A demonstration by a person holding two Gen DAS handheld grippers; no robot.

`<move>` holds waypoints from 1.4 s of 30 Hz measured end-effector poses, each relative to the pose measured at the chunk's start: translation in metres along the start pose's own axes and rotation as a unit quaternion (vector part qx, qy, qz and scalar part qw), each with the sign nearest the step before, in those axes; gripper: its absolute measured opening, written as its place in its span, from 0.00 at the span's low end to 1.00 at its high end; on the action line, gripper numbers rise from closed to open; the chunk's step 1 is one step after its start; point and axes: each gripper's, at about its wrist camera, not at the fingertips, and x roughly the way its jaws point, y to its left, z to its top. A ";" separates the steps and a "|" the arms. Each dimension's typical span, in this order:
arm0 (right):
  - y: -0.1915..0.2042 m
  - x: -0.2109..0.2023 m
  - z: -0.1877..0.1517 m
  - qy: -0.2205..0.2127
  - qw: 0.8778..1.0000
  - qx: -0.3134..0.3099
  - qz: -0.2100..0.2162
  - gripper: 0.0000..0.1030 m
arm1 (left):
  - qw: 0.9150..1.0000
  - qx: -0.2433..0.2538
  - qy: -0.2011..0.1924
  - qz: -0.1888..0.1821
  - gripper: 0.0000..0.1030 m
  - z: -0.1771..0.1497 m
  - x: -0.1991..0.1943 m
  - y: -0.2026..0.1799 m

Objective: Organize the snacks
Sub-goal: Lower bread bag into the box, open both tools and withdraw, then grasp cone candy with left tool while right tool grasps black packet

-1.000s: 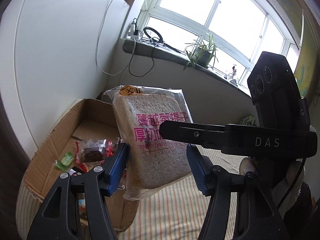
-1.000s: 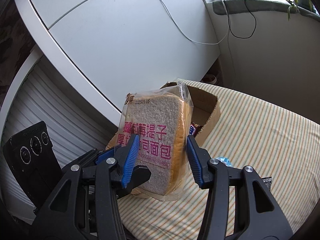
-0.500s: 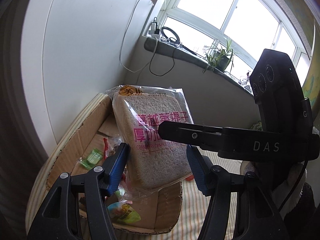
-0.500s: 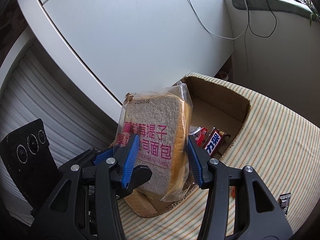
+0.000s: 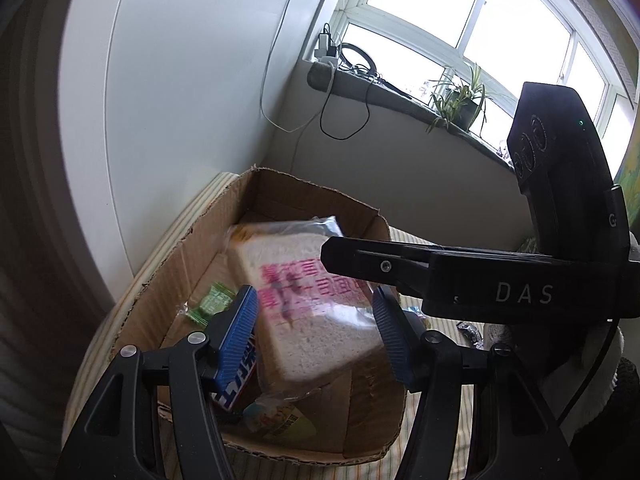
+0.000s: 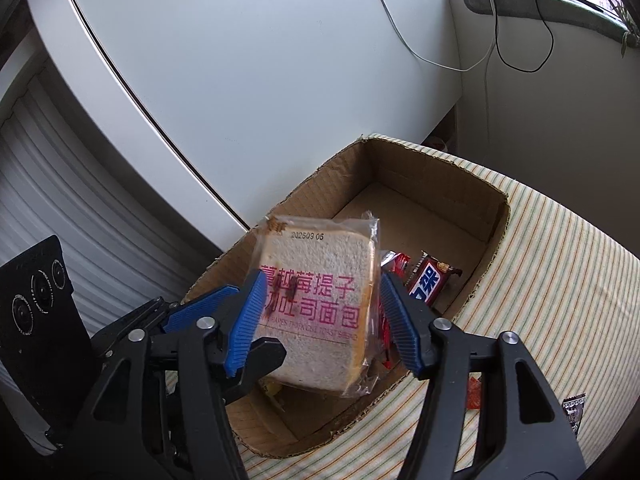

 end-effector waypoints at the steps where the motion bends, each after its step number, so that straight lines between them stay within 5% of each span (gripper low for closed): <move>1: -0.001 -0.001 -0.001 -0.003 1.000 0.003 -0.004 0.69 | 1.000 0.001 -0.001 0.001 0.57 0.000 -0.001 -0.001; 13: -0.009 -0.030 -0.005 -0.034 0.999 0.004 -0.039 0.84 | 1.000 0.015 -0.011 0.019 0.58 -0.001 -0.012 -0.009; 16: -0.009 -0.041 -0.006 -0.045 0.998 0.001 -0.051 0.90 | 0.999 0.020 -0.015 0.027 0.66 -0.001 -0.015 -0.013; 26: -0.015 -0.092 -0.024 -0.078 0.990 -0.033 -0.109 0.91 | 0.999 0.035 -0.023 0.028 0.67 -0.002 -0.028 -0.033; 42: -0.109 -0.145 -0.088 -0.076 0.983 0.008 -0.165 0.91 | 0.996 0.085 0.007 -0.011 0.67 -0.026 -0.003 -0.105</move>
